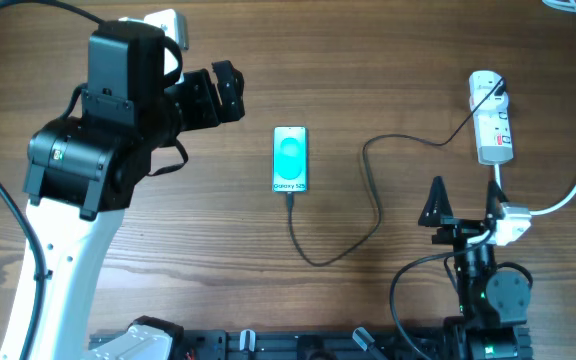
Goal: Plug charger to phone and switch on socket
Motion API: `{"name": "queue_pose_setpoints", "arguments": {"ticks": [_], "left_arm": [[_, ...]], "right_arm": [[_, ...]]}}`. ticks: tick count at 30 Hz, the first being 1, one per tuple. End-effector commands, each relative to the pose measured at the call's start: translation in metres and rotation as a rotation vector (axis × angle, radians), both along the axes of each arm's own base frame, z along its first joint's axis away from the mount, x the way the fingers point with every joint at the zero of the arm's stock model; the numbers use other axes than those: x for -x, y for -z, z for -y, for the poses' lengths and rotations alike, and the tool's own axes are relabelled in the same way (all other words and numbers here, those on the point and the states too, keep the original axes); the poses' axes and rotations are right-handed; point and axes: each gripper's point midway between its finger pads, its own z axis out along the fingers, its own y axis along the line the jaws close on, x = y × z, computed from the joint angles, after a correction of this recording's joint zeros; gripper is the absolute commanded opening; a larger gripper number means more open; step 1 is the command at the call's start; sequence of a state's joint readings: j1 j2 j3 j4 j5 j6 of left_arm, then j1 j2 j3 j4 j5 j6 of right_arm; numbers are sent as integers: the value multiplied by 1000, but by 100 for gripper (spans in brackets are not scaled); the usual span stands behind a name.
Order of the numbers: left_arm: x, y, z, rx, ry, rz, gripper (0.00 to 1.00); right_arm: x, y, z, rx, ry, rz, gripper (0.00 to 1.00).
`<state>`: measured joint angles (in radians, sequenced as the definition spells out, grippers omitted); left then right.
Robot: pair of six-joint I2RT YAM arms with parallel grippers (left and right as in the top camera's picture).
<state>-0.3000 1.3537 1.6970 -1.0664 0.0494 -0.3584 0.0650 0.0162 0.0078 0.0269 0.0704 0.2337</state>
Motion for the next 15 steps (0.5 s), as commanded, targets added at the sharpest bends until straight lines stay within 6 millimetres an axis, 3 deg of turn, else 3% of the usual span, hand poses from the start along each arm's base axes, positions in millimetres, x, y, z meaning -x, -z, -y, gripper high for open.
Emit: {"name": "queue_pose_setpoints", "arguments": {"ticks": [1, 9, 15], "left_arm": [[1, -3, -4, 5, -21, 8, 100], [1, -3, -4, 5, -21, 8, 100], [1, -3, -4, 5, -21, 8, 100]], "right_arm": [[1, 3, -6, 48, -30, -8, 100], [1, 3, -7, 87, -36, -9, 100], [1, 5, -15, 247, -85, -8, 100]]}}
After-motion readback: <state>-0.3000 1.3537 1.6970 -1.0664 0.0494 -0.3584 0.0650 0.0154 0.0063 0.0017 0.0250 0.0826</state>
